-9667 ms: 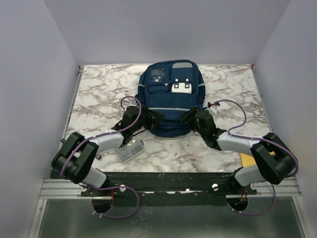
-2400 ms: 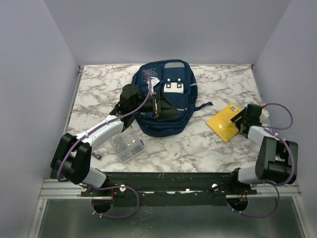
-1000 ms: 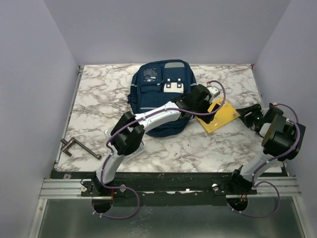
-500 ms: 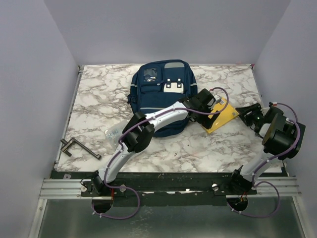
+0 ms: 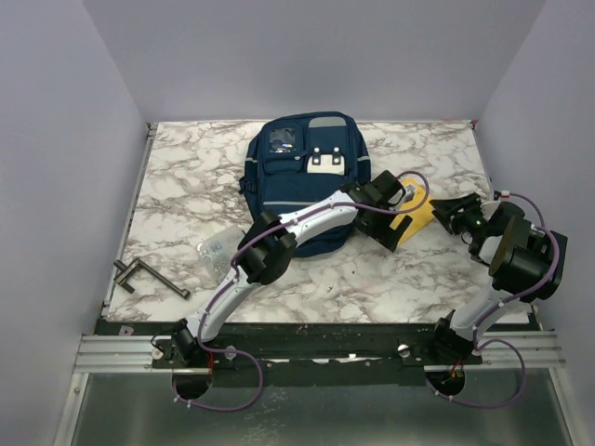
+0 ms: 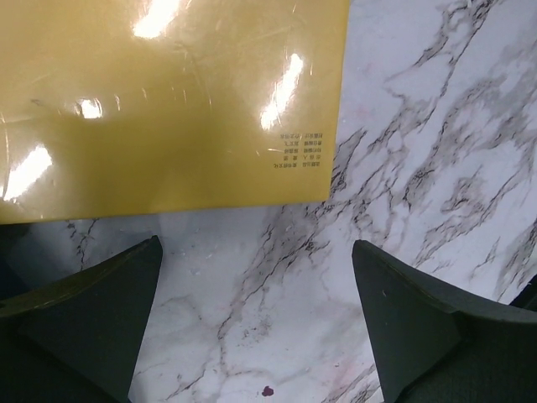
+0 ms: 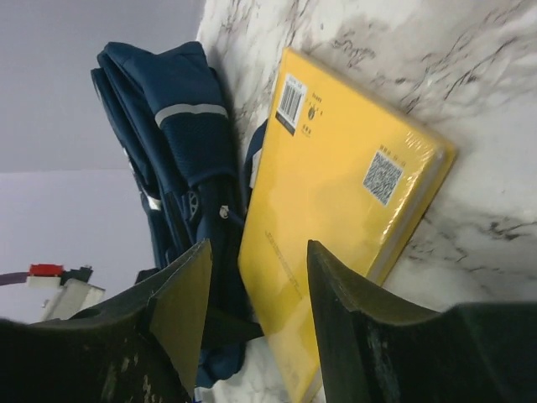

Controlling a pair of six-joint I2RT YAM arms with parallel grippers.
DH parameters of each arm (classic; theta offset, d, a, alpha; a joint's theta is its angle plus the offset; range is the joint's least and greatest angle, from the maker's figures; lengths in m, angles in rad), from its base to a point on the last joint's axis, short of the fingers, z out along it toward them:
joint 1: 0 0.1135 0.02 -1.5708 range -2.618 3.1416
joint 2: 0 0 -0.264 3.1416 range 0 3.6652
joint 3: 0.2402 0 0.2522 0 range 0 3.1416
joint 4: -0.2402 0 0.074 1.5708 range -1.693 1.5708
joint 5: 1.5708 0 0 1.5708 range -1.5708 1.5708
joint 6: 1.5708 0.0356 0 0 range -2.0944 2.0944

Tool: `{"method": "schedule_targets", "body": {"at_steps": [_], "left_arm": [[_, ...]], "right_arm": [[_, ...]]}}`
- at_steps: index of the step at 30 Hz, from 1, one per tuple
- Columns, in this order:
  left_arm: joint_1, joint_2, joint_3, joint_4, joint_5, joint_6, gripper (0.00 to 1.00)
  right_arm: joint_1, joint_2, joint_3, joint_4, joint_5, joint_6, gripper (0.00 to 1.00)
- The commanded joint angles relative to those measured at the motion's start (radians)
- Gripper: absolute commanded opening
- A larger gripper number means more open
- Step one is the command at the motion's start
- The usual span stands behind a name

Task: Pack the student bag
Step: Move the book to the center of the board.

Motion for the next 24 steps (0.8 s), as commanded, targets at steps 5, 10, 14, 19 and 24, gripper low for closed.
{"method": "schedule_targets", "body": {"at_steps": [5, 10, 14, 19, 24], "left_arm": [[-0.002, -0.179, 0.024, -0.026, 0.016, 0.124, 0.98], [0.019, -0.163, 0.052, 0.154, -0.141, 0.143, 0.98], [0.056, -0.067, 0.145, 0.223, -0.137, 0.077, 0.98], [0.084, -0.006, 0.190, 0.334, -0.136, 0.005, 0.98], [0.114, -0.050, 0.098, 0.434, -0.150, -0.100, 0.98]], "right_arm": [[0.011, -0.086, 0.045, -0.294, 0.202, -0.058, 0.60], [0.011, -0.087, 0.065, -0.377, 0.234, -0.101, 0.66], [0.017, -0.122, 0.035, -0.396, 0.239, -0.112, 0.68], [0.017, -0.124, 0.082, -0.444, 0.323, -0.171, 0.79], [0.018, -0.024, 0.246, -0.499, 0.439, -0.253, 0.84]]}}
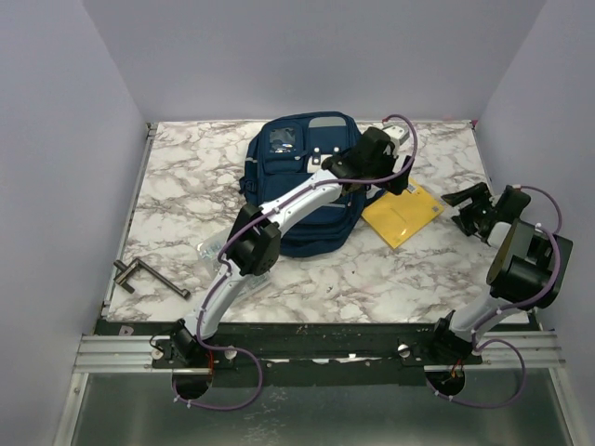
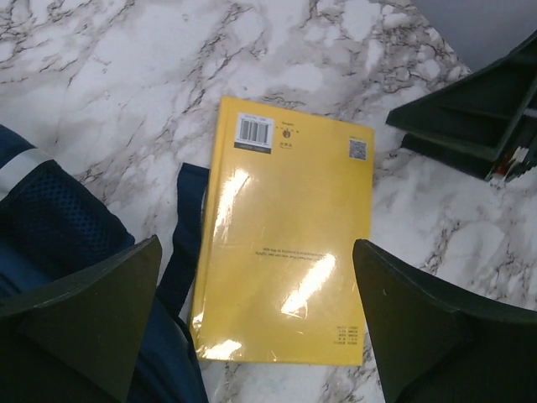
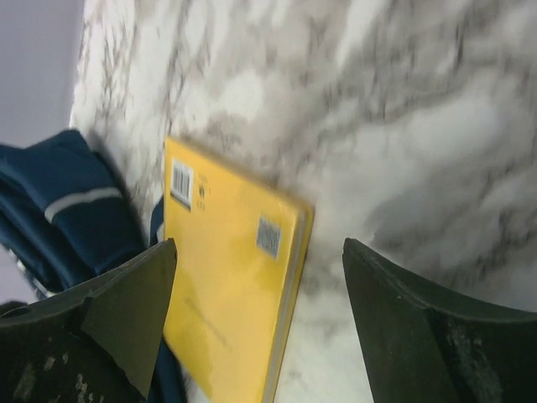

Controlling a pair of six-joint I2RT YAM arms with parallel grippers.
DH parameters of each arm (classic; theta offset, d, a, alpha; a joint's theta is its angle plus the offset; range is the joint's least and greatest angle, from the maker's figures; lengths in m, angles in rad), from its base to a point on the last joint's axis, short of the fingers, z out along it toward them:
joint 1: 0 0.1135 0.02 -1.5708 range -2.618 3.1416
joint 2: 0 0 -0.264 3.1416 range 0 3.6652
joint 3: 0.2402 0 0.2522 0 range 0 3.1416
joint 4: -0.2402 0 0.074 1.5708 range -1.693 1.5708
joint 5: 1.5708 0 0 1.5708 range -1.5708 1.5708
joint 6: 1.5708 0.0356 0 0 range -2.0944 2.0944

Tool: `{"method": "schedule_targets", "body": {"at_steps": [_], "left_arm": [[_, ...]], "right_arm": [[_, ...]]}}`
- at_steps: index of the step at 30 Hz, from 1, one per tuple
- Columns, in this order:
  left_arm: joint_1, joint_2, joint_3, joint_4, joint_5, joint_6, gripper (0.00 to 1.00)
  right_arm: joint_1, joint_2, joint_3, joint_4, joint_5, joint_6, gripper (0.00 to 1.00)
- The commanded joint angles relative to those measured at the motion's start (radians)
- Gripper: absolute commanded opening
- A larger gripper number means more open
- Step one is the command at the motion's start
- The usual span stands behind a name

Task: Pack the student bag
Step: Move the book to the center of the board.

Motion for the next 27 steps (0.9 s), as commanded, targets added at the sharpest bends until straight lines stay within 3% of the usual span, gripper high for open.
{"method": "schedule_targets", "body": {"at_steps": [1, 7, 10, 18, 27], "left_arm": [[0.019, -0.037, -0.082, 0.132, -0.015, -0.115, 0.98], [0.020, -0.099, -0.136, 0.115, 0.084, -0.108, 0.97], [0.019, -0.103, -0.174, 0.100, 0.180, -0.084, 0.97], [-0.007, -0.062, -0.193, -0.145, 0.199, -0.076, 0.93], [-0.042, -0.279, -0.418, -0.177, 0.181, -0.152, 0.93]], "right_arm": [[0.005, 0.111, 0.163, -0.047, 0.105, -0.109, 0.84], [0.099, 0.345, 0.449, -0.160, 0.018, -0.195, 0.81], [0.155, 0.372, 0.493, -0.240, 0.019, -0.223, 0.77], [0.172, 0.224, 0.292, -0.343, 0.004, -0.203, 0.64], [0.182, 0.010, 0.095, -0.327, -0.074, -0.143, 0.62]]}}
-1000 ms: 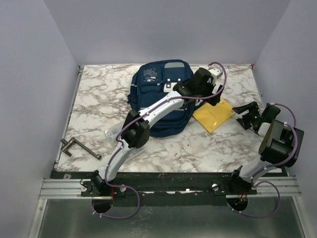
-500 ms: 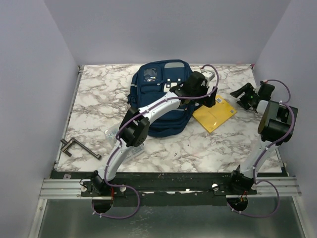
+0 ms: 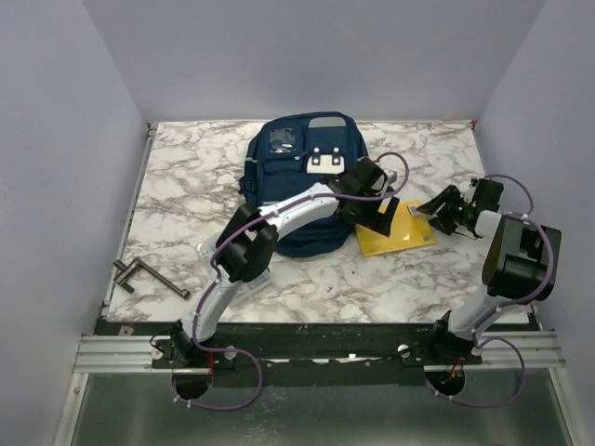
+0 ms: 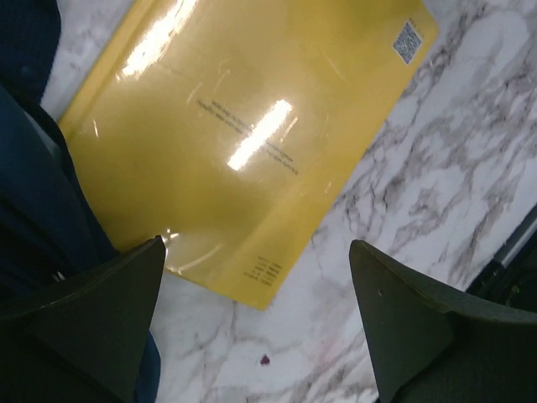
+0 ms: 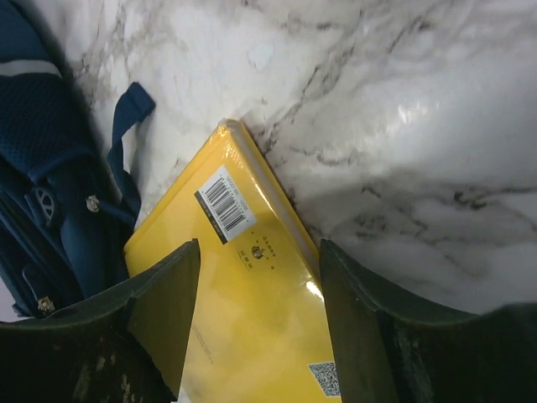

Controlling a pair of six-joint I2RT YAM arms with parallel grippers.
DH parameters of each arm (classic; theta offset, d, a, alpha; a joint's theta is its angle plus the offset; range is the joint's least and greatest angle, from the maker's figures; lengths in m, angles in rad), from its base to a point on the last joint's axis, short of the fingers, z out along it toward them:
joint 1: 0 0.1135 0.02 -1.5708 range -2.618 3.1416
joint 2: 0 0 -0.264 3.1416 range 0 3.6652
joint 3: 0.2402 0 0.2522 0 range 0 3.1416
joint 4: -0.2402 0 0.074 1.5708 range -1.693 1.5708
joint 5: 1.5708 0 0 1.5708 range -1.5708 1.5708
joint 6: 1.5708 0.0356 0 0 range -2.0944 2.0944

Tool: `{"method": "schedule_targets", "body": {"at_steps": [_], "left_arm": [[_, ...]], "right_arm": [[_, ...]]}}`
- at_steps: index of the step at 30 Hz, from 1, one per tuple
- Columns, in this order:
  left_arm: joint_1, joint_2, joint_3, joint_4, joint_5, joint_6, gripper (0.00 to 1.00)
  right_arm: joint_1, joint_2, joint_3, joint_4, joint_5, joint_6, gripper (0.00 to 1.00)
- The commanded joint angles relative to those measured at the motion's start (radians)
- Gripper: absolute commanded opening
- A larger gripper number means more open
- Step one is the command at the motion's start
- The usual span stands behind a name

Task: Pack the student bag
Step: Move the book to the center of the board.

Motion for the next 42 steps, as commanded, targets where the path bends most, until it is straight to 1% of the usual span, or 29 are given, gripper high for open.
{"method": "schedule_targets", "body": {"at_steps": [1, 5, 9, 11, 16, 19, 20, 23, 25, 26, 27, 29, 30, 33, 35, 39, 42], "left_arm": [[-0.026, -0.194, -0.095, -0.045, 0.007, -0.031, 0.93], [-0.032, -0.292, -0.186, -0.045, -0.014, -0.030, 0.93], [-0.050, -0.367, -0.237, -0.031, -0.065, 0.010, 0.96], [-0.063, -0.396, -0.262, -0.007, -0.089, 0.027, 0.98], [-0.126, -0.450, -0.348, 0.091, -0.140, 0.106, 0.98], [-0.185, -0.487, -0.449, 0.213, -0.213, 0.168, 0.98], [-0.202, -0.494, -0.482, 0.254, -0.226, 0.180, 0.98], [-0.206, -0.508, -0.521, 0.270, -0.242, 0.128, 0.98], [-0.202, -0.516, -0.556, 0.271, -0.282, 0.083, 0.98], [-0.197, -0.518, -0.573, 0.267, -0.316, 0.047, 0.98], [-0.185, -0.519, -0.591, 0.263, -0.317, 0.017, 0.98], [-0.148, -0.508, -0.618, 0.246, -0.293, -0.059, 0.98], [-0.131, -0.500, -0.627, 0.236, -0.257, -0.094, 0.98], [-0.083, -0.484, -0.673, 0.233, -0.231, -0.174, 0.98], [-0.063, -0.458, -0.676, 0.242, -0.218, -0.195, 0.98], [-0.039, -0.366, -0.630, 0.242, -0.216, -0.221, 0.98], [-0.027, -0.313, -0.597, 0.243, -0.177, -0.238, 0.95]], "right_arm": [[0.011, -0.073, -0.068, -0.050, -0.108, 0.058, 0.62], [0.024, -0.167, -0.126, 0.010, -0.194, 0.136, 0.61], [0.037, -0.252, -0.161, 0.022, -0.256, 0.191, 0.61], [0.040, -0.291, -0.165, -0.003, -0.267, 0.197, 0.61], [0.041, -0.379, -0.182, -0.016, -0.305, 0.244, 0.61], [0.042, -0.406, -0.194, -0.013, -0.317, 0.269, 0.60], [0.041, -0.411, -0.191, -0.032, -0.296, 0.258, 0.60], [0.042, -0.401, -0.140, -0.161, -0.158, 0.143, 0.61], [0.042, -0.371, -0.142, -0.176, -0.081, 0.099, 0.64], [0.041, -0.345, -0.149, -0.165, -0.071, 0.081, 0.67], [0.042, -0.316, -0.156, -0.148, -0.067, 0.069, 0.69], [0.042, -0.248, -0.157, -0.147, -0.067, 0.043, 0.70], [0.042, -0.217, -0.153, -0.155, -0.058, 0.023, 0.71], [0.043, -0.190, -0.163, -0.163, -0.012, -0.010, 0.71], [0.043, -0.182, -0.174, -0.160, -0.008, -0.018, 0.72], [0.056, -0.172, -0.178, -0.167, -0.005, -0.029, 0.71], [0.068, -0.183, -0.177, -0.181, -0.002, -0.037, 0.69]]}}
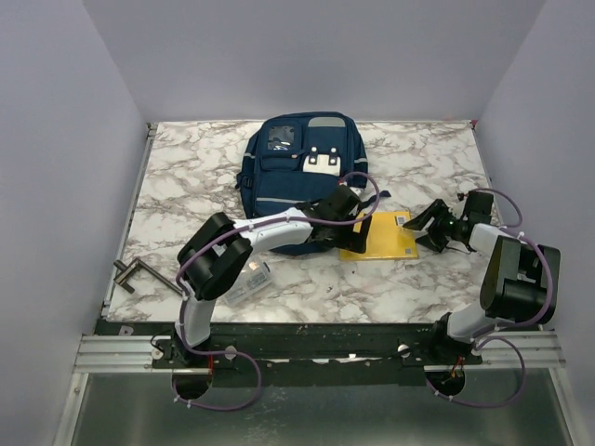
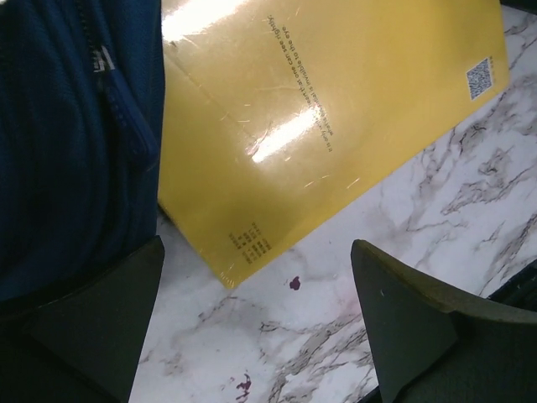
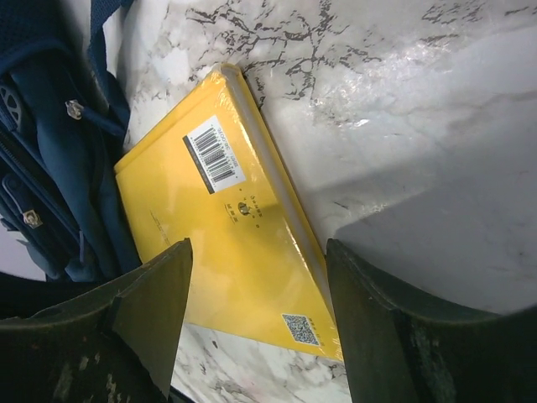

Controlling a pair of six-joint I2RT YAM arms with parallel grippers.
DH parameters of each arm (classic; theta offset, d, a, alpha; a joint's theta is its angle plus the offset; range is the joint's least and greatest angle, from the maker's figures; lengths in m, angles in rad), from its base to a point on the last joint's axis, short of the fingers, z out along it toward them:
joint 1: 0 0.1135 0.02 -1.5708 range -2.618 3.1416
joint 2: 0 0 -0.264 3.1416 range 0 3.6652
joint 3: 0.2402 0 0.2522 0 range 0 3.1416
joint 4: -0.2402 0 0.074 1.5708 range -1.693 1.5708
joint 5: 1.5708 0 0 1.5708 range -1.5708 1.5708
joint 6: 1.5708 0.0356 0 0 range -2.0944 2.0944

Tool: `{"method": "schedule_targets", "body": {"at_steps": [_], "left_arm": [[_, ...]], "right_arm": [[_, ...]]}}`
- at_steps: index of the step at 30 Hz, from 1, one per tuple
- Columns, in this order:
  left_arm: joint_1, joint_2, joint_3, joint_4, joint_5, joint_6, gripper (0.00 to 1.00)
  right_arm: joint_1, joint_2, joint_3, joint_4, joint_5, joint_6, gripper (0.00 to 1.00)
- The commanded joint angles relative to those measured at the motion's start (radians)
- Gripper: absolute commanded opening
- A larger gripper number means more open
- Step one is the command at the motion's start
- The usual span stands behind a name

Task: Pack the student bag
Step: Pick up the book from the center of the board.

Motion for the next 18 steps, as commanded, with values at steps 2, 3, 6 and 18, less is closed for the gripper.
{"method": "schedule_targets", "body": {"at_steps": [2, 3, 6, 18], "left_arm": [[0.010, 0.106, 0.054, 0.012, 0.076, -0.072, 0.94], [0.011, 0.117, 0.056, 0.012, 0.098, -0.082, 0.93], [0.010, 0.144, 0.057, 0.022, 0.153, -0.107, 0.92], [0.011, -0.015, -0.091, 0.200, 0.216, -0.142, 0.87]], "right_arm": [[0.028, -0.010, -0.014, -0.048, 0.031, -0.042, 0.68], [0.032, -0.018, -0.018, -0.050, 0.021, -0.038, 0.67], [0.049, -0.058, -0.033, -0.046, -0.034, -0.012, 0.66], [0.180, -0.402, 0.005, -0.172, -0.151, 0.128, 0.62]]}}
